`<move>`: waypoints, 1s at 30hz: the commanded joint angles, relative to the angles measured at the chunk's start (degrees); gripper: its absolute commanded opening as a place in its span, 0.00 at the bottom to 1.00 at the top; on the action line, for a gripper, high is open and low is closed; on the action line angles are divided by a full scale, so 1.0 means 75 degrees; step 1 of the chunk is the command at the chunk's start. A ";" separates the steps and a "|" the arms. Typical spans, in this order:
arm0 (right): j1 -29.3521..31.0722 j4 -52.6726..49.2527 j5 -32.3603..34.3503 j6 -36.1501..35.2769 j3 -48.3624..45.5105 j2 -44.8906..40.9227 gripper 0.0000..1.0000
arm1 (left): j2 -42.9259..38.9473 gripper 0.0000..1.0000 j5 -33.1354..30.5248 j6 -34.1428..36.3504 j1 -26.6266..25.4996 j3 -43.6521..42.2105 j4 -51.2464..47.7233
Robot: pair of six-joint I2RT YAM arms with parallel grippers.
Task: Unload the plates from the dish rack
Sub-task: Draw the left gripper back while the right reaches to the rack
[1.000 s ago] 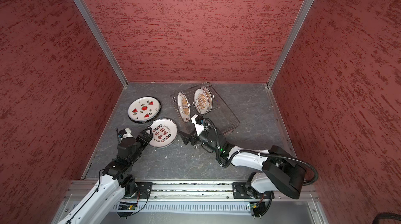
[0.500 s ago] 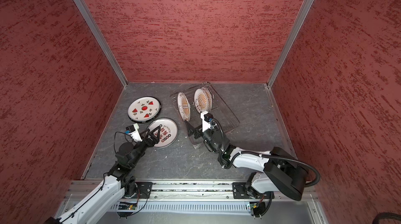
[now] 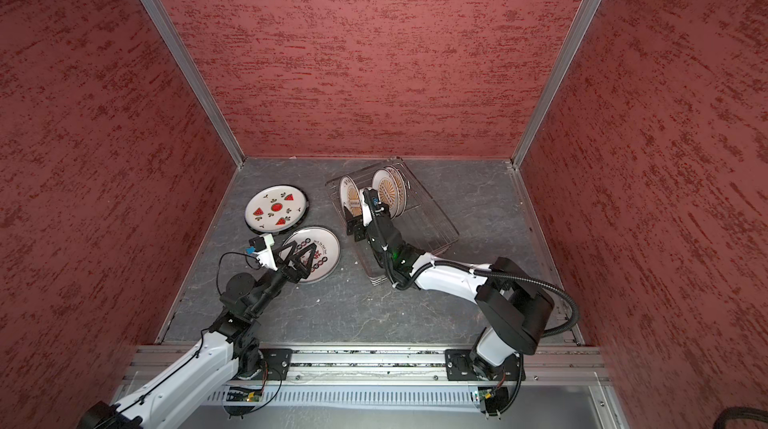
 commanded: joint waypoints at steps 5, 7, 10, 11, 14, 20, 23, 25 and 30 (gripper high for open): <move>-0.0160 -0.1647 0.0172 0.0611 0.0793 0.0387 0.60 | -0.0812 0.99 -0.0077 -0.0090 -0.0037 -0.0315 -0.0277; -0.0160 -0.1918 0.0197 0.0660 0.1094 0.0565 0.56 | -0.1073 0.99 -0.0143 -0.0103 -0.0035 -0.0314 -0.0558; -0.0154 -0.2564 0.0107 0.0759 0.1610 0.0925 0.59 | -0.1397 1.00 -0.0250 -0.0226 -0.0037 -0.0310 -0.0809; -0.0148 -0.2643 0.0025 0.0759 0.1672 0.0984 0.64 | -0.1460 0.99 -0.0243 -0.0277 -0.0037 -0.0303 -0.1040; -0.0148 -0.2647 0.0277 0.0925 0.1677 0.1014 0.68 | -0.1517 1.00 -0.0152 -0.0306 -0.0049 -0.0303 -0.1106; -0.0126 -0.2644 0.0952 0.1038 0.2047 0.1388 0.50 | -0.1158 0.99 -0.0258 -0.0282 -0.0049 -0.0314 -0.0938; -0.0067 -0.2936 0.1357 0.0954 0.2530 0.1804 0.46 | -0.1006 0.99 -0.0240 -0.0317 -0.0053 -0.0305 -0.0603; -0.0011 -0.3227 0.1839 0.0929 0.2885 0.2094 0.41 | -0.1000 0.99 -0.0243 -0.0329 -0.0049 -0.0309 -0.0593; 0.0051 -0.3722 0.2290 0.0818 0.3492 0.2614 0.35 | -0.1082 0.99 -0.0345 -0.0299 -0.0060 -0.0315 -0.0692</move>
